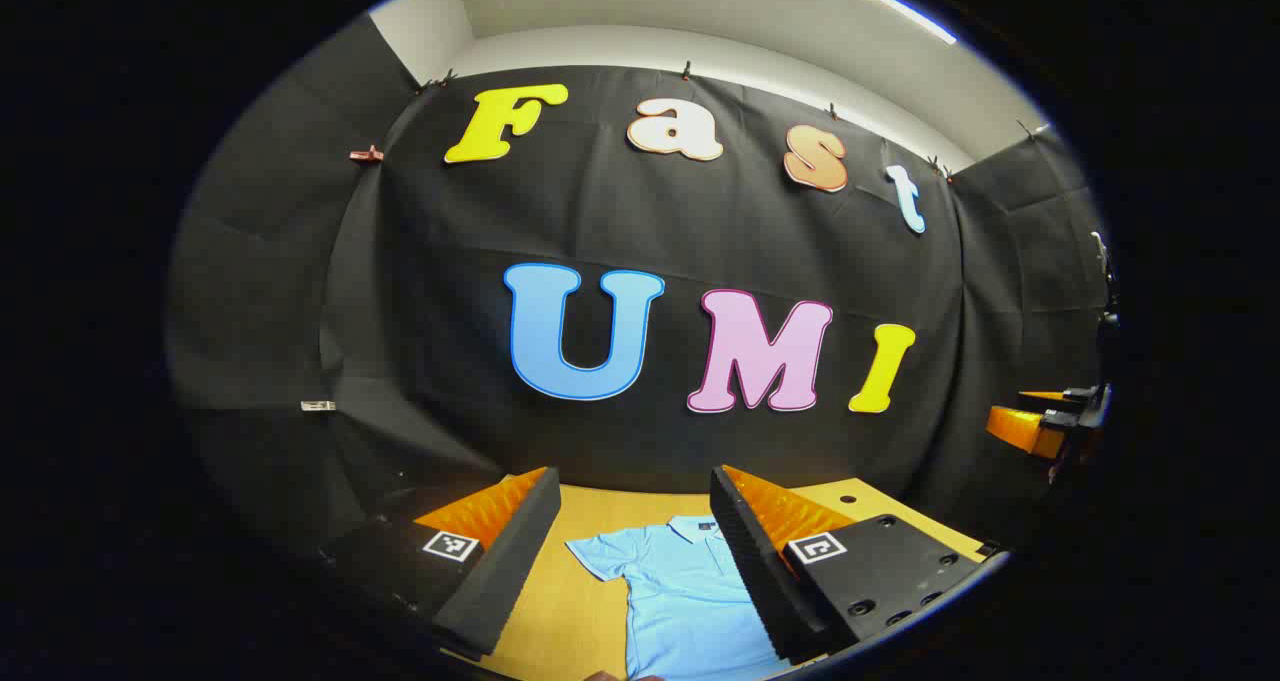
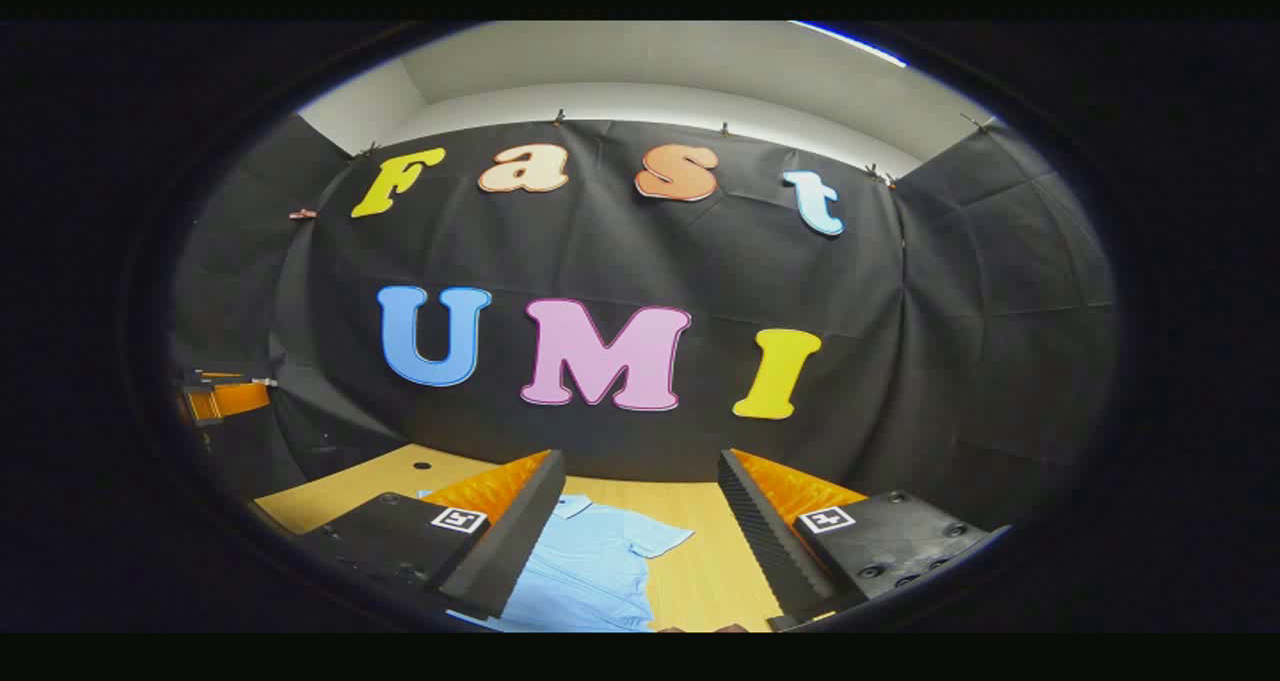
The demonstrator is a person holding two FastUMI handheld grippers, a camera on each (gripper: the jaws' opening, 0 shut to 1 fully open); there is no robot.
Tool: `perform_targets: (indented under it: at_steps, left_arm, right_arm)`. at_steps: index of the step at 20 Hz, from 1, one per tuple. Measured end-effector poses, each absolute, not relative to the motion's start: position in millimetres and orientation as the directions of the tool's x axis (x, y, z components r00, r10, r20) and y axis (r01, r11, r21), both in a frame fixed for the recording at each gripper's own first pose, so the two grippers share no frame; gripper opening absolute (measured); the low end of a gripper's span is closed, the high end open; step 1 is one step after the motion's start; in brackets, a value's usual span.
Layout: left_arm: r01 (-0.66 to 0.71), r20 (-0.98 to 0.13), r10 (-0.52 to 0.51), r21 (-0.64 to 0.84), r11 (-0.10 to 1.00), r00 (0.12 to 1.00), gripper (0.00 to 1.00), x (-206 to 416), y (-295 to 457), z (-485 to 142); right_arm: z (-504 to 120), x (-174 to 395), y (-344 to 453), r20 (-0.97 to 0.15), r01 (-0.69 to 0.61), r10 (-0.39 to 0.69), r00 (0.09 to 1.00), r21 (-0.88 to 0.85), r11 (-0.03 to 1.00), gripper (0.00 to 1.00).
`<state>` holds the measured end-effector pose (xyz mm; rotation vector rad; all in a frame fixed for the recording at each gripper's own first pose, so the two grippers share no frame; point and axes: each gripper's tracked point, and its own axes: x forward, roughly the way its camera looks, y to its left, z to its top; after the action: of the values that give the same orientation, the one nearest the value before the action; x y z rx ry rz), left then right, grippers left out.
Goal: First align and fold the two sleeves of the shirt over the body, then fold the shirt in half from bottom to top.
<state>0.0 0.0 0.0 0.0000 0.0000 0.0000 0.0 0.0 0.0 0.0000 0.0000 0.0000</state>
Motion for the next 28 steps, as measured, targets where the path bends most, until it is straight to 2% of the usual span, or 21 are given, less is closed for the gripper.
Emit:
perform_targets:
  at_steps: [8,12,19,24,28]
  left_arm:
    - [0.001,0.019,-0.002,0.022,1.0,1.0,0.96,3.8,1.9,6.1]
    - [-0.005,0.013,0.004,0.021,1.0,1.0,0.96,4.2,7.3,6.8]
    - [-0.006,0.01,0.006,0.013,1.0,1.0,0.96,2.3,15.7,3.9]
    - [-0.023,-0.006,0.024,0.028,0.999,1.0,0.96,3.5,23.6,-1.9]
    - [-0.072,-0.033,0.075,0.073,0.995,0.997,0.96,24.4,31.0,-11.1]
  right_arm:
    - [-10.7,2.8,2.3,-0.031,0.005,-0.006,1.0,-0.021,1.0,0.99]
    - [-5.7,7.4,12.5,-0.022,-0.005,0.005,1.0,-0.007,1.0,0.95]
    - [-17.4,25.7,20.9,-0.06,-0.041,0.041,0.997,-0.008,0.999,0.97]
    - [-59.8,76.5,17.0,-0.155,-0.14,0.14,0.978,0.006,0.99,0.97]
    - [-134.3,139.2,-8.6,-0.314,-0.149,0.16,0.936,0.058,0.987,0.97]
